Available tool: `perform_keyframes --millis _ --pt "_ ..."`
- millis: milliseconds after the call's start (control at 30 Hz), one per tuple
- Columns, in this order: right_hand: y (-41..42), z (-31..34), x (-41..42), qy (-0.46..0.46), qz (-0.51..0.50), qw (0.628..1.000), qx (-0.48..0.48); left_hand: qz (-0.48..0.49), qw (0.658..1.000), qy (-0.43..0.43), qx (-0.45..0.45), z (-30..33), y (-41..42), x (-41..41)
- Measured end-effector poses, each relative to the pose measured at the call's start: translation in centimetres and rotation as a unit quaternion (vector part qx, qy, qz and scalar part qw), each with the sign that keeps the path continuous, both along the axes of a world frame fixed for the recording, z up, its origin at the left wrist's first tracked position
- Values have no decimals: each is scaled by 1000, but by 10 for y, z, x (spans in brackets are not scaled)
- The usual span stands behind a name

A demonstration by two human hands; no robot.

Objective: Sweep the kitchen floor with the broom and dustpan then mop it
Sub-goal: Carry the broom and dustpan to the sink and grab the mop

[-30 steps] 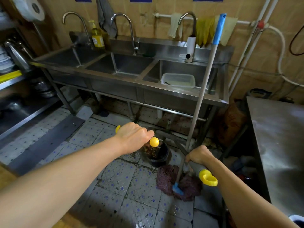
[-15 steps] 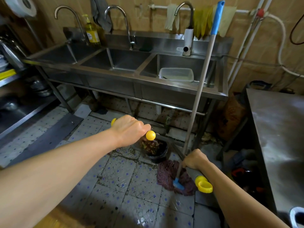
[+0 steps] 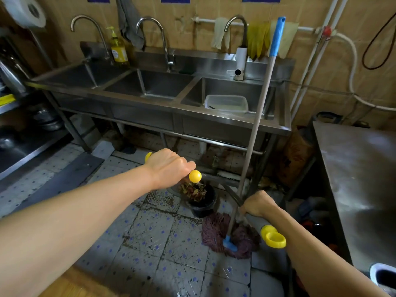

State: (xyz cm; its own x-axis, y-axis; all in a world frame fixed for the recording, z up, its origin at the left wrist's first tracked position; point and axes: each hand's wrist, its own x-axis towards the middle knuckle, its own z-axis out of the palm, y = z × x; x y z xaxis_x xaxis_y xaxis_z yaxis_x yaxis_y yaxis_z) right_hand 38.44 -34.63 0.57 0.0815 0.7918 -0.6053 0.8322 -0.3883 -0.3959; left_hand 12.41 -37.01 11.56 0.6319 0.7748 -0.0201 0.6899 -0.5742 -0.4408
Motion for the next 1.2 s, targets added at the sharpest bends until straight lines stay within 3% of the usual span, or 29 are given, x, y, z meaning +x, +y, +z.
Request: perform_keyframes --millis 167,633,867,1200 --pt "1 4 -15 18 -24 1000 -8 -7 1000 9 -9 -3 -4 -4" --pt "-23 -36 -19 -55 75 996 -14 -21 999 38 -12 -7 6 -10" --pt "-31 -23 -10 -14 12 1000 3 31 993 105 -34 1 6 2" --pt "-23 10 -31 -71 94 993 13 23 995 93 -12 13 2 -9"
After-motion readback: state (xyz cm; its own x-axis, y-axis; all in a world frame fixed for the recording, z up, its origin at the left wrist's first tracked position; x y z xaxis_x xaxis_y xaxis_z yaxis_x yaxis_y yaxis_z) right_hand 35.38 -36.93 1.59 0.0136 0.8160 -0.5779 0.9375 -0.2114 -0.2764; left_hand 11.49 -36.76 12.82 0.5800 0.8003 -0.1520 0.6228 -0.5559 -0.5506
